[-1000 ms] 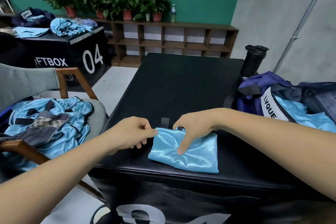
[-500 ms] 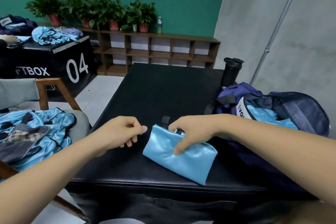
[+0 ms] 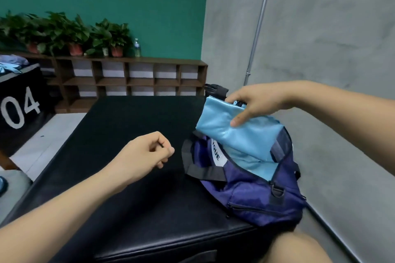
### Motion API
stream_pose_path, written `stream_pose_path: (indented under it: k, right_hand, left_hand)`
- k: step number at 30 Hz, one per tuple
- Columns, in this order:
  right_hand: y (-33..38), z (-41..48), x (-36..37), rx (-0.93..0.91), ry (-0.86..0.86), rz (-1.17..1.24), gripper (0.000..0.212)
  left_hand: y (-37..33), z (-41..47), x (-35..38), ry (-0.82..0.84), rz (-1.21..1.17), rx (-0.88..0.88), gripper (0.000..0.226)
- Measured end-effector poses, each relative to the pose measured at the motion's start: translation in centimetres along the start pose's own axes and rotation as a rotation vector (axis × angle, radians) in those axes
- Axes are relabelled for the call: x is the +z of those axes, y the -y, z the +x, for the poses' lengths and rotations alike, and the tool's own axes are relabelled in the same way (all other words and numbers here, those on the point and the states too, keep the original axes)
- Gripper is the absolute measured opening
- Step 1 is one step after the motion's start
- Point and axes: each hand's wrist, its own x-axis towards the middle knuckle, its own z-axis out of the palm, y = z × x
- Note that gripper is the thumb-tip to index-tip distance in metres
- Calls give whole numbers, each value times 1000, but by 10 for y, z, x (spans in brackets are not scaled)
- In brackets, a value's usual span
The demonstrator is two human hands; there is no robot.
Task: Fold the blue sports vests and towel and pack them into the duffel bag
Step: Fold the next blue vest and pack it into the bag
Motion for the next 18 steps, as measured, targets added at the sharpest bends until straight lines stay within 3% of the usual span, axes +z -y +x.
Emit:
stream_pose_path:
  k: [5, 9, 12, 18]
  right_hand:
    - [-60, 8, -14, 140, -18, -249, 25]
    - [-95, 35, -3, 217, 101, -274, 26]
    - [-106, 60, 19, 168, 121, -324, 28]
    - [-128, 86, 50, 86, -142, -426, 15]
  left_hand:
    - [-41, 32, 41, 21, 41, 120, 6]
    - [-73, 55, 81, 39, 74, 274, 8]
    - [-86, 69, 113, 105, 134, 394, 8]
    - [-84, 108, 170, 318, 563, 466, 34]
